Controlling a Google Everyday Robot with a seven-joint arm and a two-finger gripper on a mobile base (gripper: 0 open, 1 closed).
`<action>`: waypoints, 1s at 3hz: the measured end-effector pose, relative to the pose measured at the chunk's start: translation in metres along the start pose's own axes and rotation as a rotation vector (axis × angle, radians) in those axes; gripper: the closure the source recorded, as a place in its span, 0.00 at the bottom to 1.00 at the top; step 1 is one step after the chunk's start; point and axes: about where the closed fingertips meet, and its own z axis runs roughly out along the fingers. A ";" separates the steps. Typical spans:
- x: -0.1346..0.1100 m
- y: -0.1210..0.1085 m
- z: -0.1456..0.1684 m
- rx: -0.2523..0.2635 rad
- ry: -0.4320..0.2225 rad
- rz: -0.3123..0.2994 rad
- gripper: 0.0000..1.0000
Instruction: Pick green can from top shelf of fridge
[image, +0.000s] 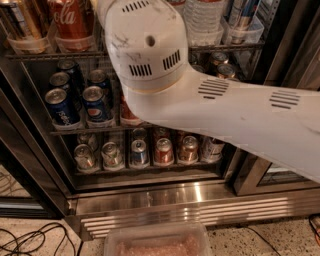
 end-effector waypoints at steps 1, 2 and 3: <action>0.007 -0.004 -0.003 0.017 0.003 0.006 0.34; 0.024 -0.009 -0.007 0.050 0.018 0.021 0.33; 0.052 -0.017 -0.010 0.101 0.043 0.108 0.33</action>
Offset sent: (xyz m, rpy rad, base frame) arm -0.0255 0.0224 0.0358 0.0262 0.0007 0.1012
